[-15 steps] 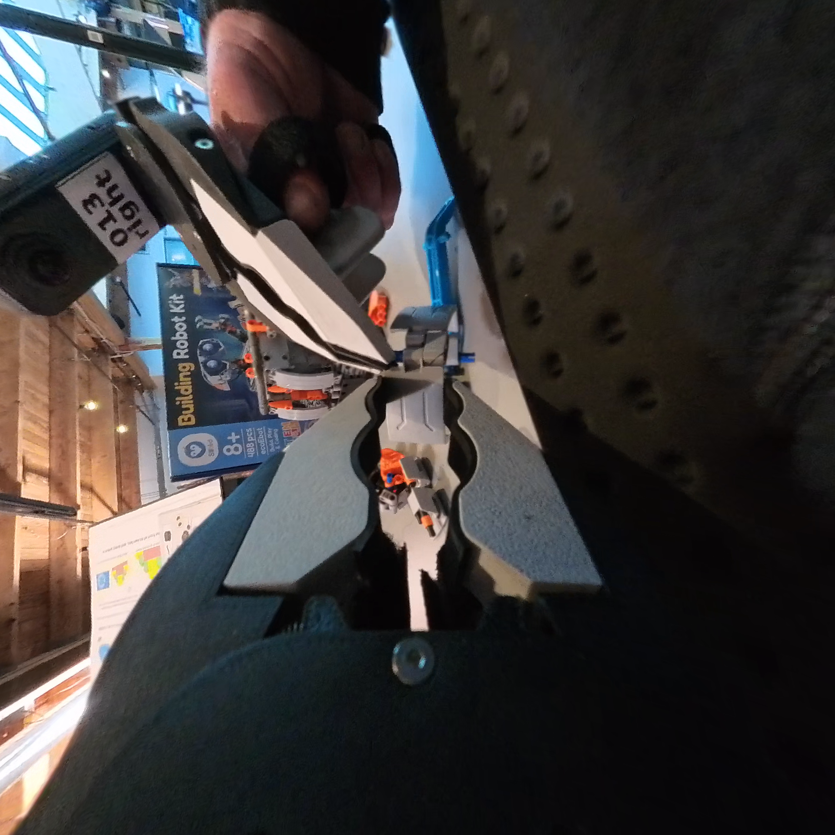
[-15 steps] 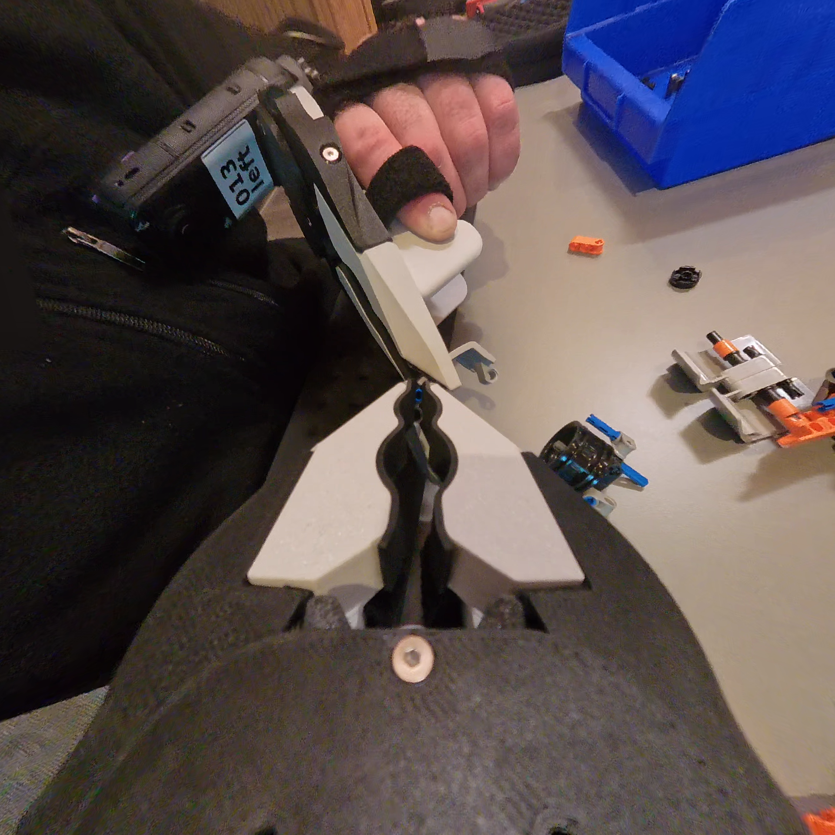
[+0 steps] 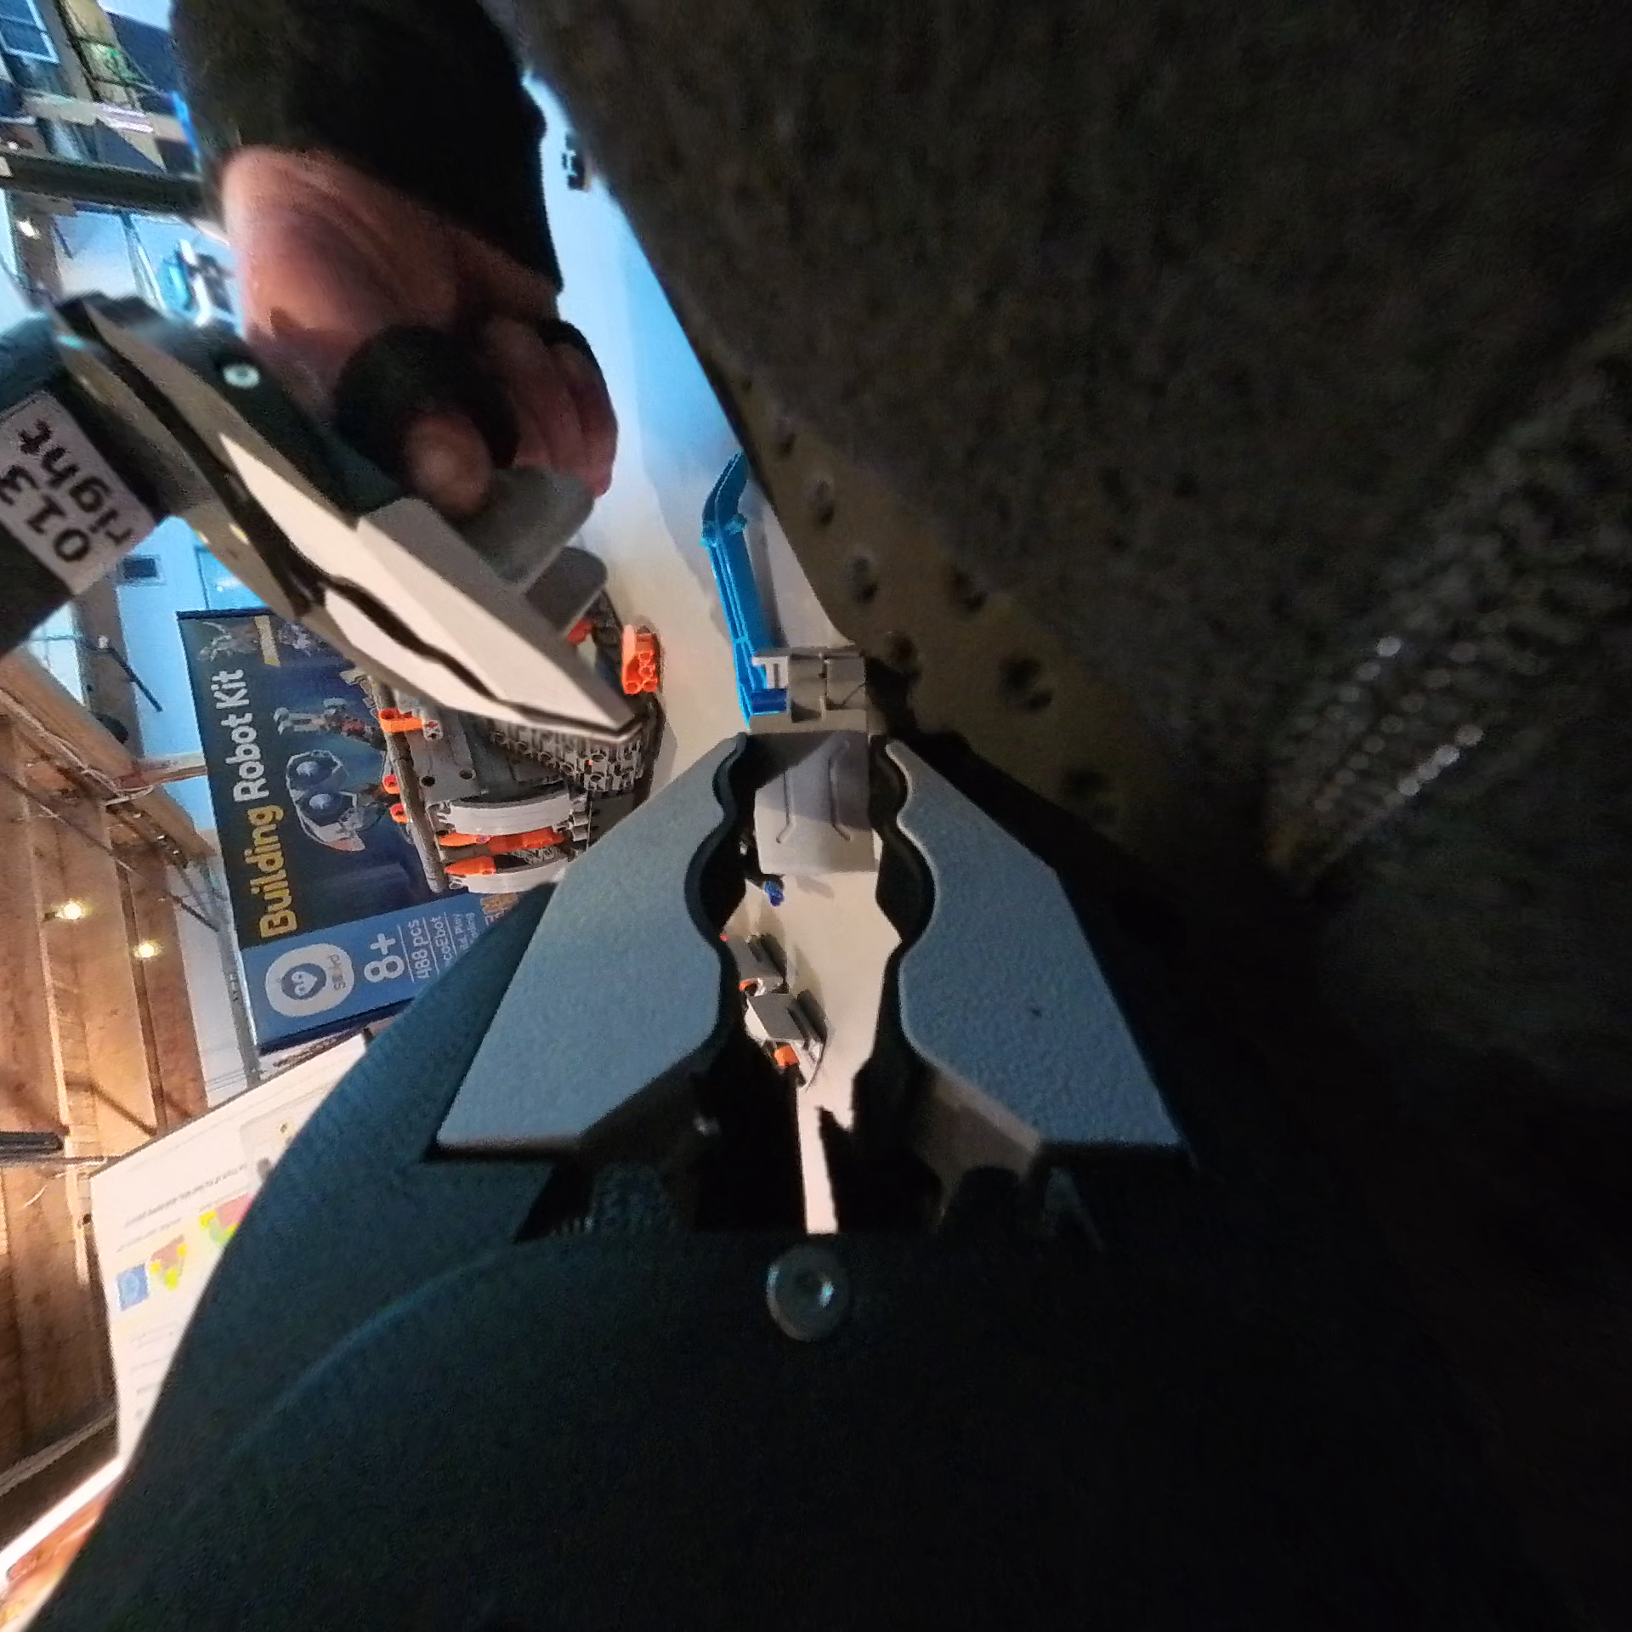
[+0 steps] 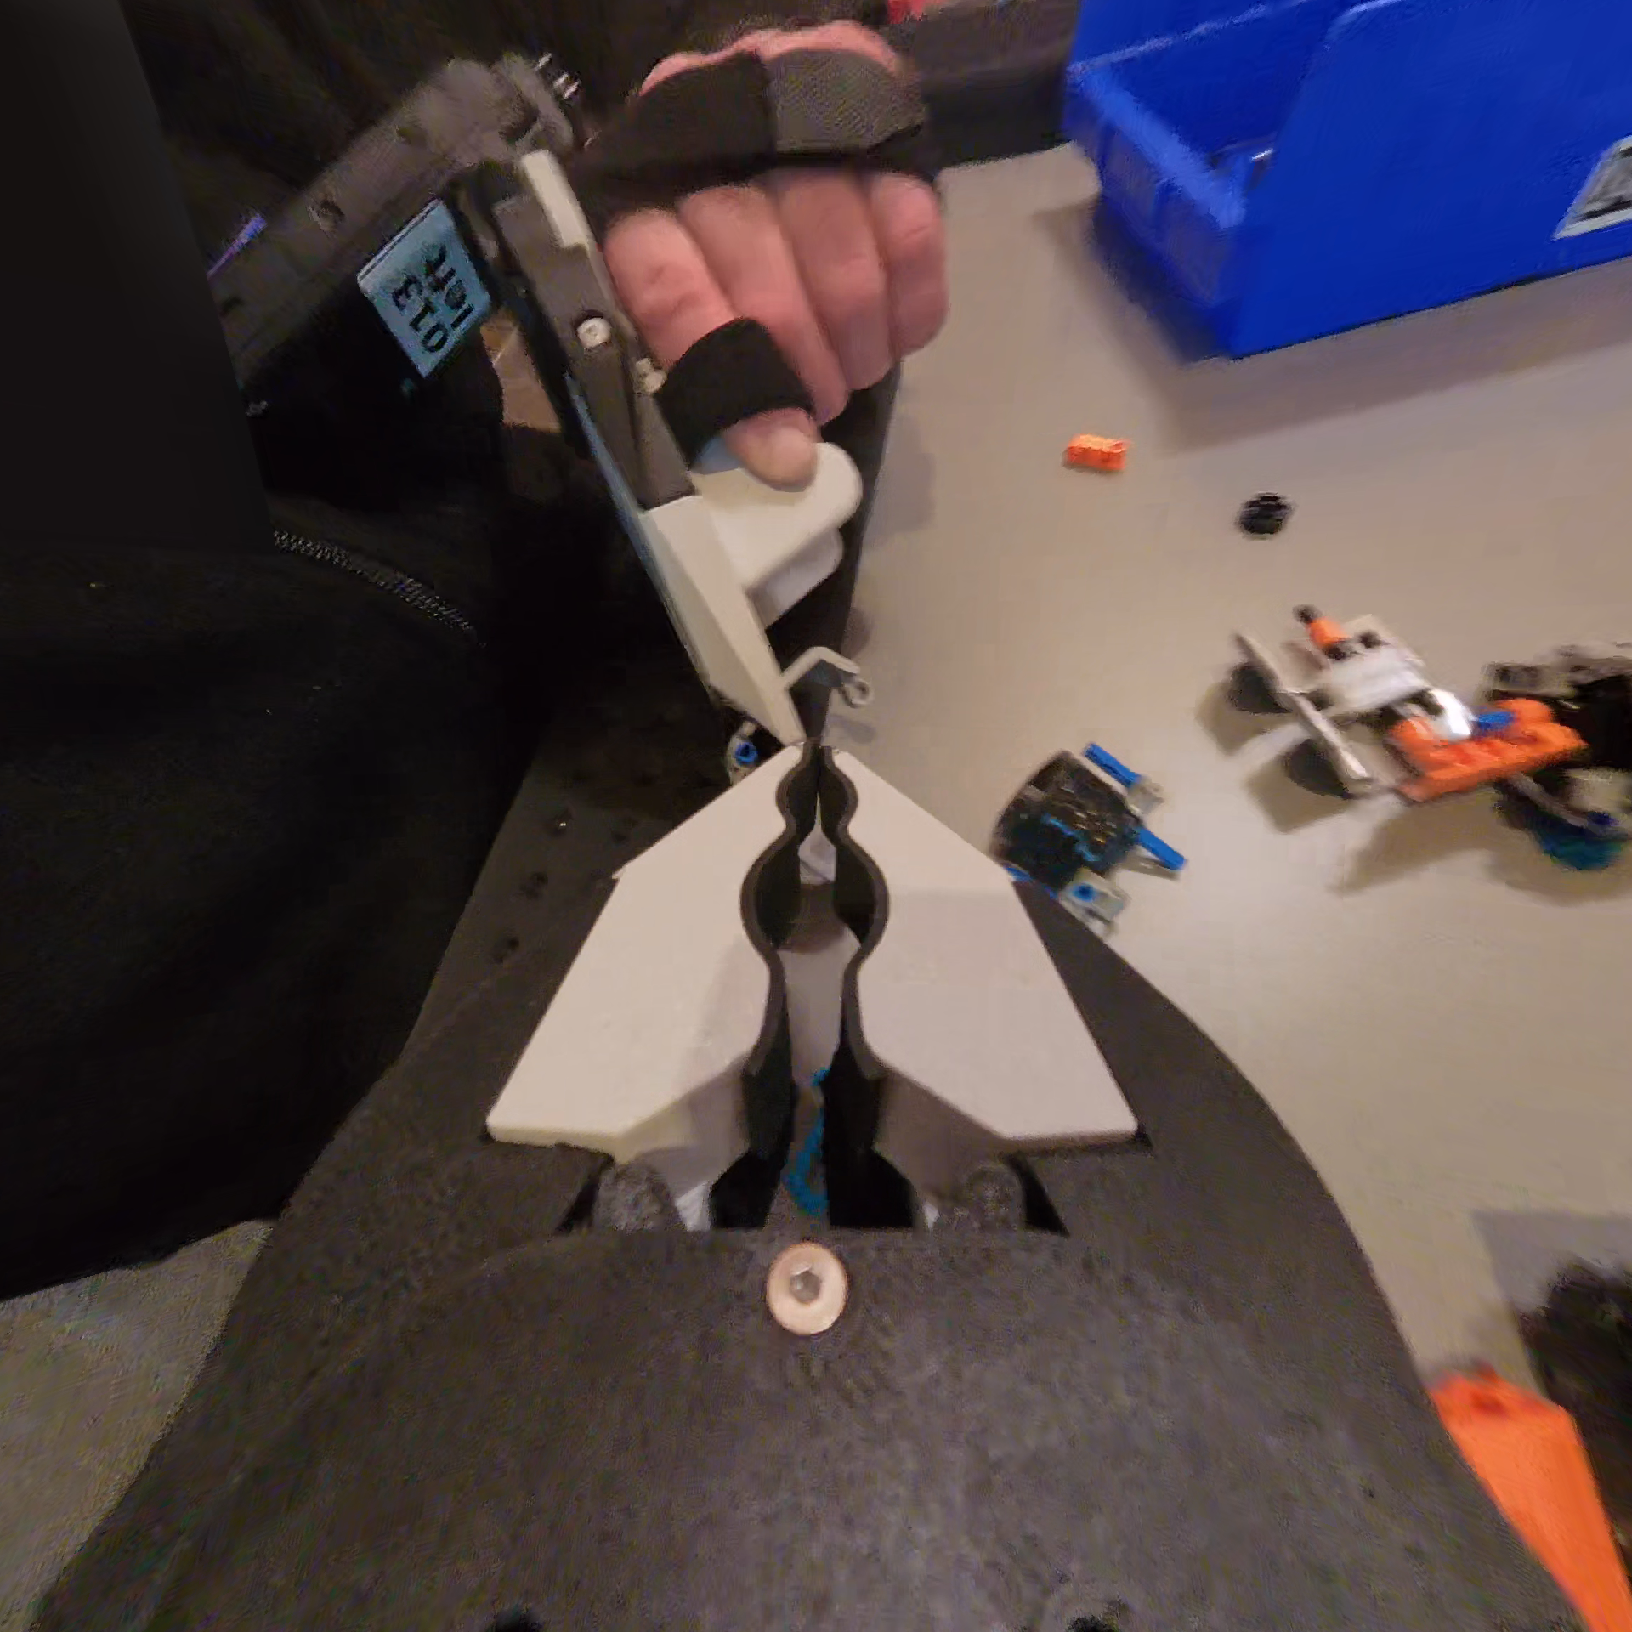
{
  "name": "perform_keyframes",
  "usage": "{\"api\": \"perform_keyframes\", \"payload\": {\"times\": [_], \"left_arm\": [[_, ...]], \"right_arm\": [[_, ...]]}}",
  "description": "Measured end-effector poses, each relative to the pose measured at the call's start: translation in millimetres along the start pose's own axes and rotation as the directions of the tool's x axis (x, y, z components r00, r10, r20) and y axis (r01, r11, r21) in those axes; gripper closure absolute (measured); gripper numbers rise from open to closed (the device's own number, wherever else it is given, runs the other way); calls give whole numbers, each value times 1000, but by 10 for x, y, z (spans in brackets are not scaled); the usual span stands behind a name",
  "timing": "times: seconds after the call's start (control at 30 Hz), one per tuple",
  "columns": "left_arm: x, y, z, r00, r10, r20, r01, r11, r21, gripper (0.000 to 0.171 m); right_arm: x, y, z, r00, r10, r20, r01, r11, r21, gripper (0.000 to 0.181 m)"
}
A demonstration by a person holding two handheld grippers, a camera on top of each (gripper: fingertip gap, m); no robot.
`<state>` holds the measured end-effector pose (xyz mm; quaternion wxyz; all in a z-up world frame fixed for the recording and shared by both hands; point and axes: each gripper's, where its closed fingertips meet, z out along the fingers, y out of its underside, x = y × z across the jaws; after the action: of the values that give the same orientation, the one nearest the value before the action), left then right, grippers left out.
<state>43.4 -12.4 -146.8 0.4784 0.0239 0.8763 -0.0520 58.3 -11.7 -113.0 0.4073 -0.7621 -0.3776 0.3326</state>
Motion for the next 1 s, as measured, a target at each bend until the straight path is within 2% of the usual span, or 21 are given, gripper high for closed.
{"api": "perform_keyframes", "payload": {"times": [0.07, 0.1, 0.2, 0.33, 0.57, 0.9, 0.93, 0.97, 1.0], "left_arm": [[-9, 11, 4, 1000, -9, 10, 9, 1000, -9, 148], [-9, 12, 4, 1000, -12, 14, 12, 1000, -11, 148], [-10, 14, 4, 1000, -12, 16, 12, 1000, -16, 148], [-2, 9, 14, 1000, -11, 15, 11, 1000, -12, 148], [21, -3, 15, 1000, 8, -14, -8, 1000, -10, 148], [40, -41, 30, 998, 17, -52, -18, 1000, -11, 148], [65, -48, 29, 998, 17, -64, -17, 1000, -6, 148], [71, -52, 25, 998, 15, -63, -15, 1000, -2, 148], [68, -54, 26, 998, 12, -61, -12, 1000, 0, 148]], "right_arm": [[-145, 37, 111, 998, -3, 58, 6, 999, -50, 181], [-161, 69, 157, 998, 11, 69, -7, 998, -67, 171], [-125, 157, 240, 999, 17, 45, -11, 992, -125, 167], [-138, 152, 267, 998, 18, 56, -11, 992, -128, 179], [-152, 163, 280, 995, 51, 90, -40, 992, -121, 180], [-143, 191, 215, 997, -50, 62, 56, 993, -105, 181], [-102, 85, 119, 998, -37, 50, 39, 999, -35, 181], [29, -160, -125, 1000, 5, 8, -6, 993, 120, 181], [174, -282, -374, 998, 38, -40, -29, 978, 208, 181]]}}
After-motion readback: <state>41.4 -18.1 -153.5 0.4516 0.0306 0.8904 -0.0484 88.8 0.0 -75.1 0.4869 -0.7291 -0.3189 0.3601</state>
